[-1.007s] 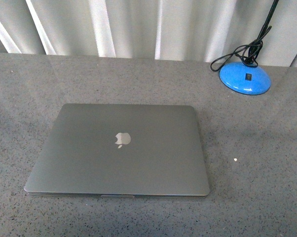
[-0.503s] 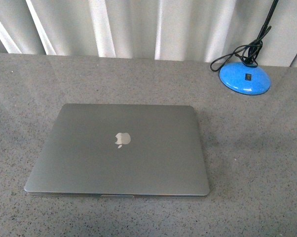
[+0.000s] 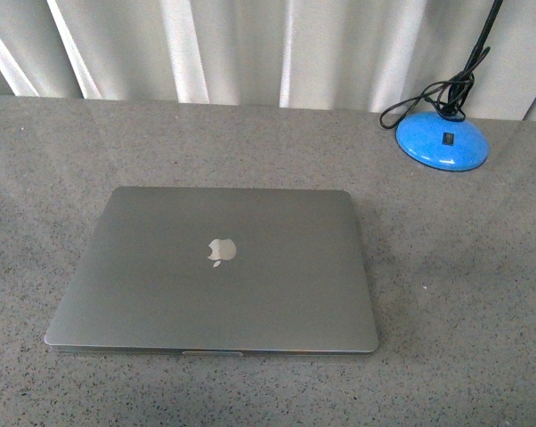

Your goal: Close laptop

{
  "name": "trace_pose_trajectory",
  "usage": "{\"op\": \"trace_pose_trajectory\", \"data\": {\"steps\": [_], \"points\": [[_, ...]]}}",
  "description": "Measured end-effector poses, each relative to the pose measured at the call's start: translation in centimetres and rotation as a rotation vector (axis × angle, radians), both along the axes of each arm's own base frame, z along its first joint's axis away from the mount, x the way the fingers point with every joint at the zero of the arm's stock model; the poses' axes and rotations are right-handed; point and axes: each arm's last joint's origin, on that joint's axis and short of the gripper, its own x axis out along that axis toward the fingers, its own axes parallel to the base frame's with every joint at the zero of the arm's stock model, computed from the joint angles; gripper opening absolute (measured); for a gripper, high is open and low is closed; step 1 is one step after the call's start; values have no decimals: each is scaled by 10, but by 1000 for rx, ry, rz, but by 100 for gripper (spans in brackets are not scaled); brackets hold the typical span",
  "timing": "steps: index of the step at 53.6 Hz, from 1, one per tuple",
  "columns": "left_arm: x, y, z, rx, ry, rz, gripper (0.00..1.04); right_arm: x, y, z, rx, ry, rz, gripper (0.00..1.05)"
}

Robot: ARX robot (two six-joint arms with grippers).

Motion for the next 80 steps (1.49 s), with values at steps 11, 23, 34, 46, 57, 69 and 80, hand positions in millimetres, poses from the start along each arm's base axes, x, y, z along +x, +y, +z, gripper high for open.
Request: {"op": "trace_pose_trajectory", "data": {"steps": [11, 23, 34, 46, 57, 69, 80], "points": [[-6, 0, 0, 0, -2, 0, 4, -5, 0, 0, 0, -2, 0, 1], [-11, 0, 0, 0, -2, 0, 4, -10, 0, -1, 0, -2, 0, 1], [-23, 0, -3, 0, 0, -2, 4, -21, 0, -3, 1, 4, -1, 1], [-23, 0, -3, 0, 5, 0, 33, -21, 0, -3, 0, 4, -1, 16], [-23, 0, -3, 0, 5, 0, 83, -21, 0, -3, 0, 4, -1, 66], [-23, 0, -3, 2, 5, 0, 98, -21, 0, -3, 4, 4, -1, 95], [-23, 0, -3, 2, 5, 0, 98, -21, 0, -3, 4, 4, -1, 95]]}}
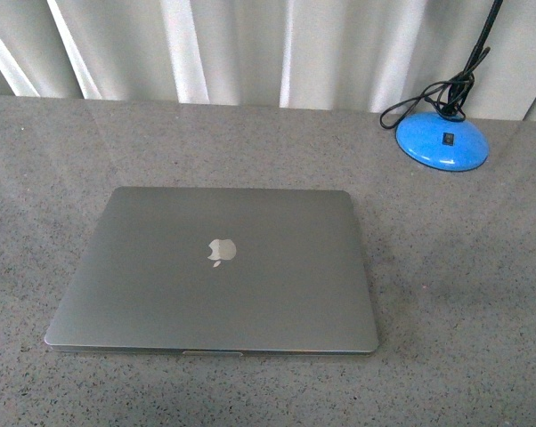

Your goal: Close laptop

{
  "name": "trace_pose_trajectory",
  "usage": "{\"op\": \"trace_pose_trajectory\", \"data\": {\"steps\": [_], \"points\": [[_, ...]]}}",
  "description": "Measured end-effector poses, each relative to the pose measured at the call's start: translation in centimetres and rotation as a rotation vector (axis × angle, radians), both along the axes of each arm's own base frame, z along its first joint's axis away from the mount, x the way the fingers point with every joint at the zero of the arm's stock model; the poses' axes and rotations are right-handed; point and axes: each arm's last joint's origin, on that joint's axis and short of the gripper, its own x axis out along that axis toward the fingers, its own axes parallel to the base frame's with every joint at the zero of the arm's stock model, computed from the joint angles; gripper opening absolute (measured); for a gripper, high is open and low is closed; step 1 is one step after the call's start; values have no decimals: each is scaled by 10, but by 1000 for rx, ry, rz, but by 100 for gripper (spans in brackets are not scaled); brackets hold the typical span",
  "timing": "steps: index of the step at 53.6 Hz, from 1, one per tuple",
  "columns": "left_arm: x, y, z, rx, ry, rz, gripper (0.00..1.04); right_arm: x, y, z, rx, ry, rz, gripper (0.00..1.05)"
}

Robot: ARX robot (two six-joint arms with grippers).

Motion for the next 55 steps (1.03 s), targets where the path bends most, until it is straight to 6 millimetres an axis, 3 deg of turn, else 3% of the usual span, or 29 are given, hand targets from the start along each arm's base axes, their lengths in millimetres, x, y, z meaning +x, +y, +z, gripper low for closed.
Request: {"op": "trace_pose_trajectory", "data": {"steps": [55], "points": [[0, 0, 0, 0, 0, 0, 98, 0, 0, 0, 0, 0, 0, 95]]}}
